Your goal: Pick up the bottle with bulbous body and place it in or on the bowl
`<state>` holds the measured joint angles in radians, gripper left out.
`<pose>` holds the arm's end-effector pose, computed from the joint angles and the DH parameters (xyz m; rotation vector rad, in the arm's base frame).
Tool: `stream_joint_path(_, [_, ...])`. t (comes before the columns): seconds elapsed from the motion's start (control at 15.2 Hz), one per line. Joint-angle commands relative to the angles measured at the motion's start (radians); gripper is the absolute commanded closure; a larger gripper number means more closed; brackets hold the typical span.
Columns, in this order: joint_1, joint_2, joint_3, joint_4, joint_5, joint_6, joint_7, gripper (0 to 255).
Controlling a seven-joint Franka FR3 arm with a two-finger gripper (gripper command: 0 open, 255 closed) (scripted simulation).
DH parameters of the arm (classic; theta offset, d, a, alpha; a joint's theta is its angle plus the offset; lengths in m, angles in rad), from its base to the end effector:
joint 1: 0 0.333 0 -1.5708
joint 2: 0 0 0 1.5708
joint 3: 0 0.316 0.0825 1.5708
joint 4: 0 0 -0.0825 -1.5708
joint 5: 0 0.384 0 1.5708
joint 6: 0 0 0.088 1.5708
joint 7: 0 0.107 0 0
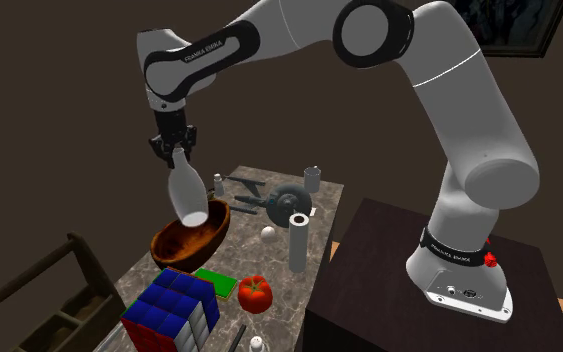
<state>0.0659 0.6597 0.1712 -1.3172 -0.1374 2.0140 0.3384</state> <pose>0.7234 0.1370 0.3573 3.1303 -0.1299 0.0797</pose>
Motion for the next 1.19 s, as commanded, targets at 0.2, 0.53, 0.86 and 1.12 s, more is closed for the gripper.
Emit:
stream_joint_path(0.2, [0.0, -0.001, 0.0, -0.004, 0.0, 0.004, 0.001, 255])
stream_joint_path(0.53, [0.0, -0.001, 0.0, -0.005, 0.0, 0.005, 0.0, 0])
stream_joint_path(0.86, [0.0, -0.024, 0.003, 0.025, 0.004, -0.048, -0.003, 0])
stream_joint_path(1.12, [0.001, -0.041, 0.005, 0.058, 0.008, -0.098, -0.005, 0])
